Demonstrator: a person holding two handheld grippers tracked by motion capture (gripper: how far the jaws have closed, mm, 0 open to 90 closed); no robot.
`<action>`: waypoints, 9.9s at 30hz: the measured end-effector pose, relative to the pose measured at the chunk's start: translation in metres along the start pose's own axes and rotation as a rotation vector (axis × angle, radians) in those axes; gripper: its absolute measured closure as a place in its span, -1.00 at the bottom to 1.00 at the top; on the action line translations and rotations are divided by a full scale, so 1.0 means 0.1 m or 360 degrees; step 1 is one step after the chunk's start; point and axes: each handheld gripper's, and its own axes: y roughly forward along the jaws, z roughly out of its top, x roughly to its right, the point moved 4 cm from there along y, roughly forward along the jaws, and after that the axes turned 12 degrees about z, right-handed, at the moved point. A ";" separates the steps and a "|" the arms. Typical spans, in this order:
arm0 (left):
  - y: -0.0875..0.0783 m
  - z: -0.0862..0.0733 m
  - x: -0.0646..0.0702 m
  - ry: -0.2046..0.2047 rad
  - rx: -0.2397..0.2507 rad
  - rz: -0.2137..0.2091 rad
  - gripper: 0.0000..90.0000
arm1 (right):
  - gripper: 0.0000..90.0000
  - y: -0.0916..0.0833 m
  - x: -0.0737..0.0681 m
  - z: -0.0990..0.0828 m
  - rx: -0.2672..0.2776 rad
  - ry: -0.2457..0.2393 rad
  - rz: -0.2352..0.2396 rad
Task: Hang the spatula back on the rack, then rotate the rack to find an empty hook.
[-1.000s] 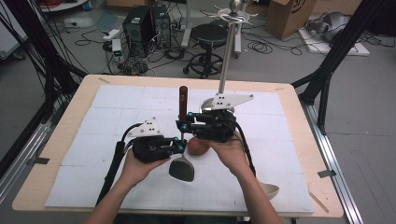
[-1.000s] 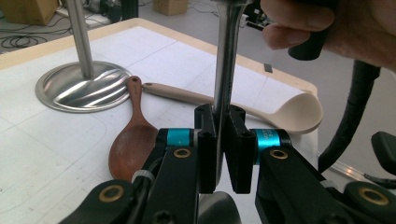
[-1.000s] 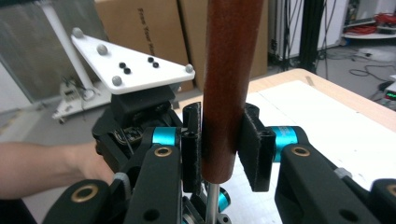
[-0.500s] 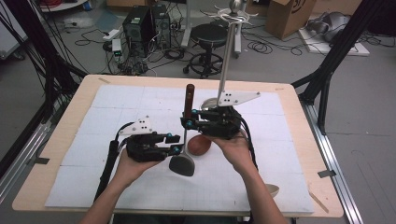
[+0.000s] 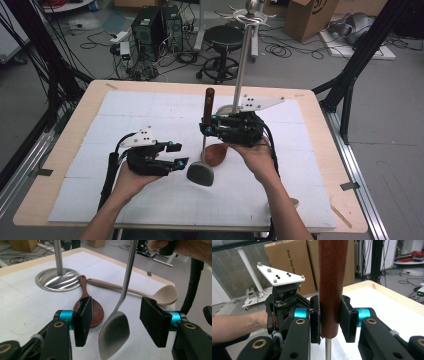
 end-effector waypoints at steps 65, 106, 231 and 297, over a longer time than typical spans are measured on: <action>-0.48 -0.44 -0.47 -0.0017 -0.0074 0.0288 -0.60 | 0.63 -0.24 0.32 0.29 -0.0052 -0.0016 -0.0110; -0.51 -0.46 -0.50 -0.0023 -0.0071 0.0299 -0.61 | 0.63 -0.48 0.76 0.81 -0.0027 -0.0035 -0.0183; -0.53 -0.49 -0.51 -0.0030 -0.0082 0.0271 -0.61 | 0.97 -1.01 0.92 1.07 0.0009 -0.0019 -0.0406; -0.54 -0.49 -0.51 -0.0035 -0.0080 0.0267 -0.61 | 0.99 -0.94 0.96 1.51 0.0075 -0.0086 -0.0509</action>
